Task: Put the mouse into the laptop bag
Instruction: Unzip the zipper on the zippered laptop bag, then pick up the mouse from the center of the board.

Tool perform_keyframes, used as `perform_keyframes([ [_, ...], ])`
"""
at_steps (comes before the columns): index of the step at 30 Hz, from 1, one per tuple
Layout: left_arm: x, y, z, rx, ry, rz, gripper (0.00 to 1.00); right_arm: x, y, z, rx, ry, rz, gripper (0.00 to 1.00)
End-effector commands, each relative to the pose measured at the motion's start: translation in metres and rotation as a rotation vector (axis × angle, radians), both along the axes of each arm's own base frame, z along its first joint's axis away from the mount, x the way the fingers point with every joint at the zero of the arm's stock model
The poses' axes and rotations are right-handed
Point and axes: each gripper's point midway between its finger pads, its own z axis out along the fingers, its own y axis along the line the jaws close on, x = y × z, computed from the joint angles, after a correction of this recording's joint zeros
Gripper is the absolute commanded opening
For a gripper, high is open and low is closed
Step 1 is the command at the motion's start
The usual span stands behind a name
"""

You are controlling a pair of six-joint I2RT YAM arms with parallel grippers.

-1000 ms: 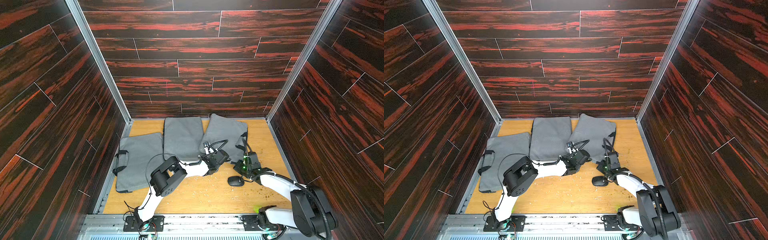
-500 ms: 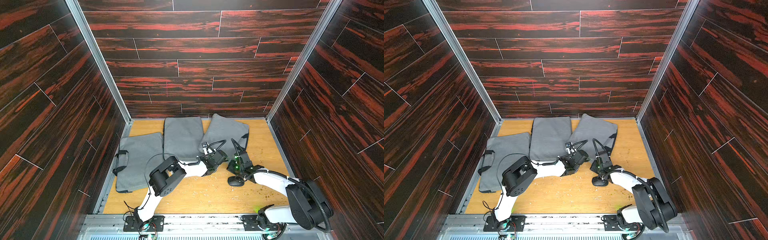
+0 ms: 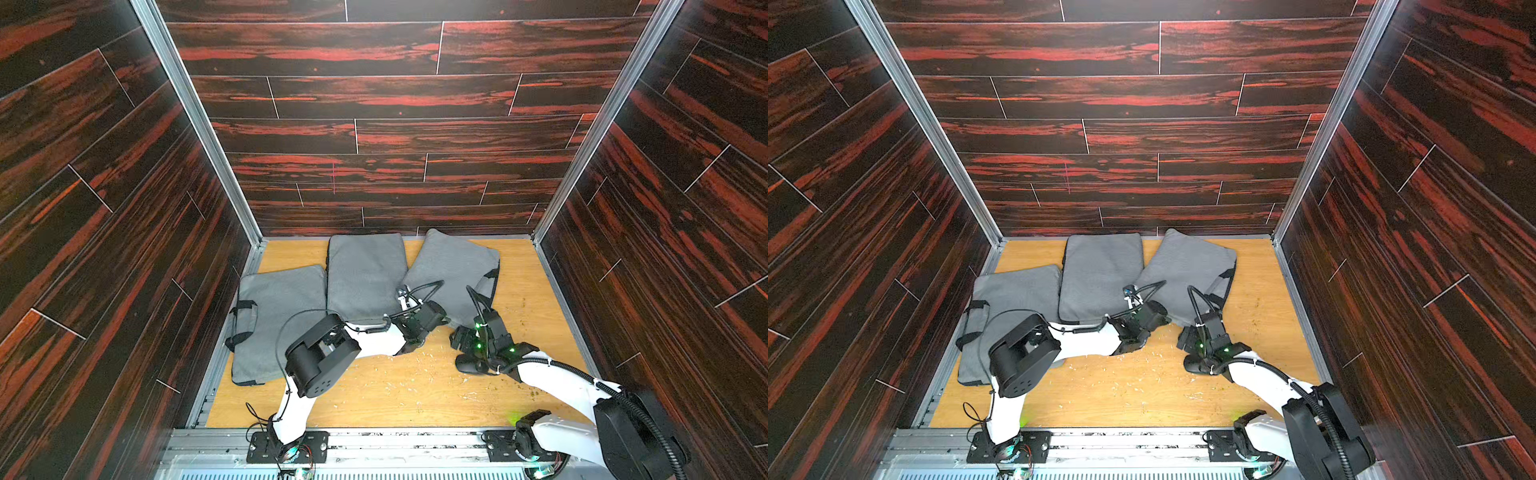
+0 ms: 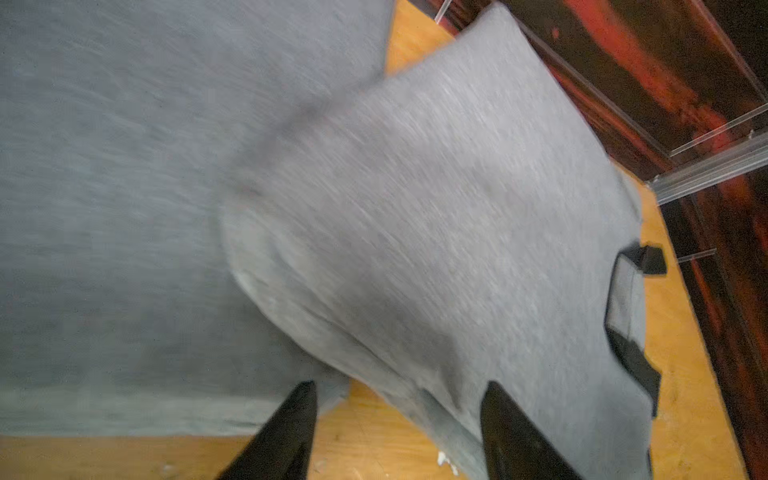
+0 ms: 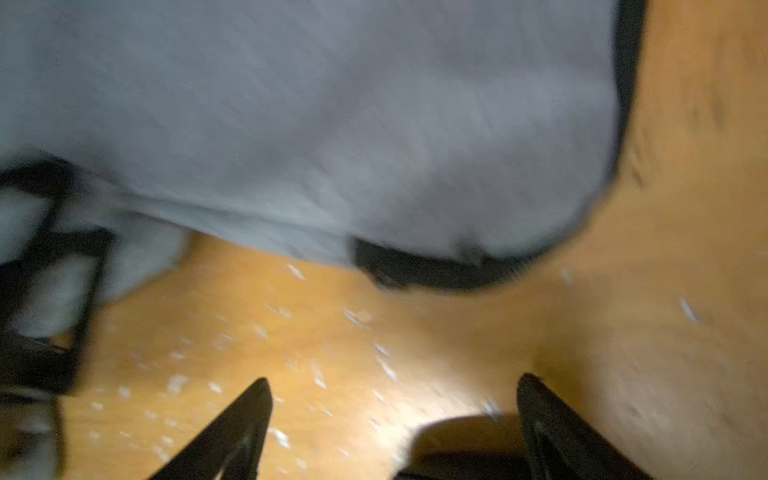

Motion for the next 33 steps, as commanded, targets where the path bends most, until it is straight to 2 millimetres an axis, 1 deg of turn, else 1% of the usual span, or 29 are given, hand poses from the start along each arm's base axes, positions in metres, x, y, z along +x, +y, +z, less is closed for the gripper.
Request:
perform_keyframes([
  [1,0.001,0.012,0.034,-0.043,-0.046,0.017,0.79,-0.021,-0.007,-0.009,0.002,0.055,-0.017,0.93],
  [3,0.0,0.016,0.04,-0.05,-0.055,0.018,0.85,-0.033,-0.01,-0.013,0.002,0.079,-0.033,0.93],
  [5,-0.002,0.021,0.045,-0.056,-0.065,0.022,0.86,-0.043,-0.01,-0.016,0.012,0.096,-0.037,0.94],
  [9,-0.006,0.031,0.05,-0.074,-0.08,0.034,0.86,-0.063,0.005,-0.02,0.012,0.109,0.021,0.94],
  [11,-0.006,0.032,0.051,-0.077,-0.079,0.033,0.87,-0.071,0.011,-0.022,-0.014,0.118,0.05,0.93],
  [14,-0.007,0.032,0.05,-0.087,-0.069,0.024,0.87,-0.081,0.015,-0.025,-0.075,0.132,0.068,0.88],
  [19,-0.009,0.037,0.052,-0.095,-0.073,0.031,0.87,-0.096,0.006,-0.026,-0.227,0.133,0.061,0.84],
  [24,-0.011,0.04,0.054,-0.099,-0.079,0.039,0.87,-0.1,0.01,-0.031,-0.304,0.145,0.081,0.76],
  [28,-0.012,0.044,0.054,-0.097,-0.08,0.042,0.87,-0.099,0.012,-0.037,-0.328,0.156,0.084,0.64],
  [31,-0.012,0.046,0.051,-0.089,-0.078,0.045,0.87,-0.1,0.016,-0.042,-0.314,0.161,0.094,0.58],
  [32,-0.013,0.047,0.06,-0.102,-0.092,0.046,0.87,-0.1,0.015,-0.043,-0.315,0.163,0.093,0.57],
  [33,-0.013,0.048,0.064,-0.108,-0.097,0.047,0.87,-0.099,0.015,-0.043,-0.318,0.161,0.091,0.54],
])
